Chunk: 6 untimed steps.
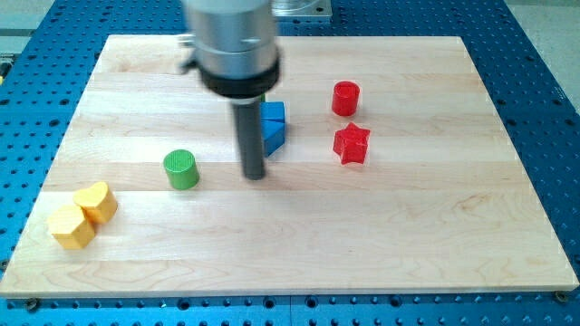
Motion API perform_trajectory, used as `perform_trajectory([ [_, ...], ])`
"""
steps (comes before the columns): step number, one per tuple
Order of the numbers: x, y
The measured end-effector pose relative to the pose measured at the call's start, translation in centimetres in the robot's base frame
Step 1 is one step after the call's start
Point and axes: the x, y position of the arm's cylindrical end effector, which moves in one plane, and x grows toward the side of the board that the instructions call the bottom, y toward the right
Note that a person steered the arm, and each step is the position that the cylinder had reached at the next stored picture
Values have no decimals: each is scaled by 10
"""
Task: Move the triangle into the green cicle
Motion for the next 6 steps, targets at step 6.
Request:
perform_trajectory([
  [6,-28,-96],
])
